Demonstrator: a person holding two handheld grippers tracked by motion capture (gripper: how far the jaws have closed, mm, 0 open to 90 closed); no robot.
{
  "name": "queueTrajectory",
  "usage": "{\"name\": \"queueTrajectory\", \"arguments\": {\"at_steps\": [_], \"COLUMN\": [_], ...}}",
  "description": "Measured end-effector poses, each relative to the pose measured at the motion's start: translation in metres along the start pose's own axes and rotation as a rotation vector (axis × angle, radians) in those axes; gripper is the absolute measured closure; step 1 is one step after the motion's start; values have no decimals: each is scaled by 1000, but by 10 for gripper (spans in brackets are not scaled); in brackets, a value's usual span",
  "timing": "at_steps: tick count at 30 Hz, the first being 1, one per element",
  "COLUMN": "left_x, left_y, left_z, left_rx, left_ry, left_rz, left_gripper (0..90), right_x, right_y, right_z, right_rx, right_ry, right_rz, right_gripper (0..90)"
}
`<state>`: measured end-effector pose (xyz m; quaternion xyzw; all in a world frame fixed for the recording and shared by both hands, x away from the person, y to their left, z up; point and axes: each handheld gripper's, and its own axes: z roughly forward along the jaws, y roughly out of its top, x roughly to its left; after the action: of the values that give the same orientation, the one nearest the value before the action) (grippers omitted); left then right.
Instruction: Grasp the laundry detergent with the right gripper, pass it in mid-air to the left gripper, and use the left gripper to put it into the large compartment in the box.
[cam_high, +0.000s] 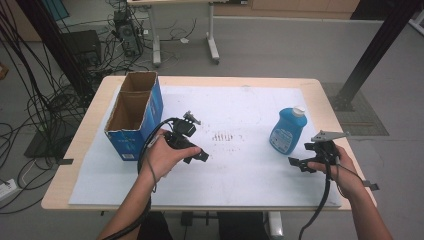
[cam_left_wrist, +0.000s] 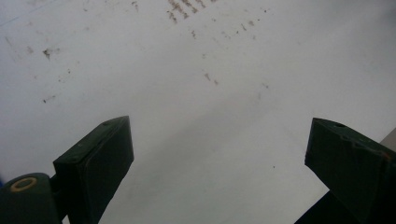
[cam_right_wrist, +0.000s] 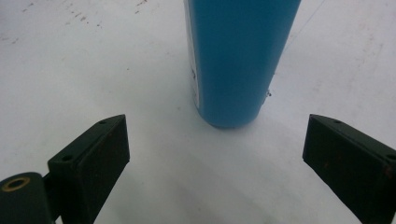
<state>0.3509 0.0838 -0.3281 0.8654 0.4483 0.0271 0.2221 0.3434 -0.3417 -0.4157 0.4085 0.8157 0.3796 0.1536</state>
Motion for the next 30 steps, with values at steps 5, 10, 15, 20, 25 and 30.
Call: {"name": "queueTrajectory", "arguments": {"at_steps": [5, 10, 15, 20, 25, 30], "left_x": [0, 0, -1, -1, -1, 0], "left_y": [2, 2, 1, -1, -2, -3], "left_z": [1, 4, 5, 5, 5, 5], "left_rx": [-1, 7, 11, 12, 15, 18], "left_ry": [-2, -1, -3, -1, 0, 0], "left_rz": [1, -3, -10, -14, -19, -25], "left_gripper": [82, 82, 82, 82, 82, 82], "right_x": [-1, -2, -2, -1, -1, -2], "right_y": [-1, -2, -2, -1, 1, 1], "right_z": [2, 4, 8, 13, 16, 18], "right_rx": [-57, -84, -130, -194, -251, -298], "right_ry": [0, 5, 8, 22, 18, 7], "right_rz": [-1, 1, -11, -20, -14, -2], "right_gripper": [65, 65, 64, 62, 54, 57]}}
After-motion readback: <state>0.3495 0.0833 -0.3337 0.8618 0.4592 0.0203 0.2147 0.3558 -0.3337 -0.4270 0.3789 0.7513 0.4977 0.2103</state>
